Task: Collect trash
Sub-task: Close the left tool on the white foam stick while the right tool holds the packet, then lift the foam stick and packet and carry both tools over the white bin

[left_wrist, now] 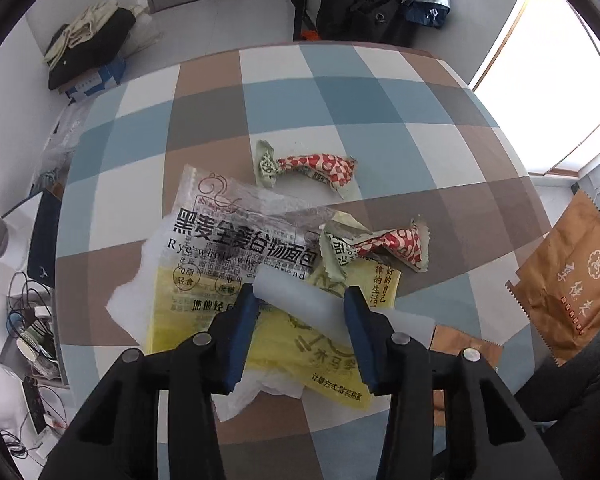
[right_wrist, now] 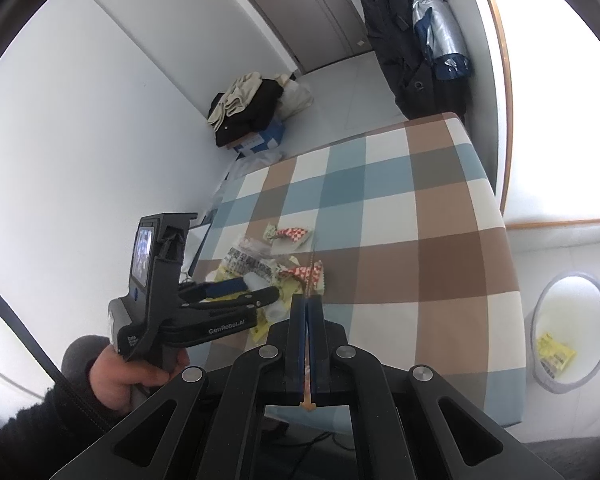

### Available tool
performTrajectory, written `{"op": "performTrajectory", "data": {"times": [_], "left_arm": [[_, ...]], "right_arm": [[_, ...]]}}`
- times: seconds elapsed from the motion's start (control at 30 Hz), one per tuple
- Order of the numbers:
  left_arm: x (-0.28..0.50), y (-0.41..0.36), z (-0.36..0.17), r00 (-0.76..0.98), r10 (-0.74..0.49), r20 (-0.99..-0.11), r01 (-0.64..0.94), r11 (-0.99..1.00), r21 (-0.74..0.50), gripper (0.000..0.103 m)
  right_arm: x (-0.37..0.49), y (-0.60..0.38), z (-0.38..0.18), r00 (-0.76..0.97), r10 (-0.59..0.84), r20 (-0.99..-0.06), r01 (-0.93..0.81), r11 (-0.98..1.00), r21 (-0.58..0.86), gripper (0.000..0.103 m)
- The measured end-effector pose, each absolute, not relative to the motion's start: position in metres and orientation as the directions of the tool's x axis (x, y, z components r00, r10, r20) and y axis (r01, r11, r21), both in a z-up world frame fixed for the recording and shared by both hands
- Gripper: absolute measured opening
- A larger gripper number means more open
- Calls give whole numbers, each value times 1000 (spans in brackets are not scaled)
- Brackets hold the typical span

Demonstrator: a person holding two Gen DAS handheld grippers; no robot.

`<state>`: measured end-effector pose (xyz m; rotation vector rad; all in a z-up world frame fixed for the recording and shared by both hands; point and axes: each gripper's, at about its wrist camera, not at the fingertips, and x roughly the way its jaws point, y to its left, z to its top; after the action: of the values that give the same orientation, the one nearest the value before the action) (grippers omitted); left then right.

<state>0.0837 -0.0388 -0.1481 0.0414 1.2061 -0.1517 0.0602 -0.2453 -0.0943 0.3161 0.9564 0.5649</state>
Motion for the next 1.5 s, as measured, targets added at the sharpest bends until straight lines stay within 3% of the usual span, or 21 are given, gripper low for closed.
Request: {"op": "performTrajectory", "data": {"times": [0.1,0.17,0.27,1.07,1.5], "left_arm": [[80,-43,-146,360,-84,-929,160,987,-27,27],[81,-42,-143,370,-80,-926,155,988,-24,11],[82,-36,-140,369,-118,-922,132,988,-74,3],[71,-25,-75,540,-303,-785,155,953,-261,2],[67,-37,-20,646,-356,-676,214,934,-286,2]], "right_arm": [[61,-247,-94,450,588,-672,-309,809,501,1],[61,-249,-94,452,589,-670,-304,808,506,1],[61,-250,-94,453,588,-670,-298,808,507,1],[54,-249,-89,486,568,-665,-294,822,487,1],[42,-269,-31,582,583,-567,-311,804,507,1]]}}
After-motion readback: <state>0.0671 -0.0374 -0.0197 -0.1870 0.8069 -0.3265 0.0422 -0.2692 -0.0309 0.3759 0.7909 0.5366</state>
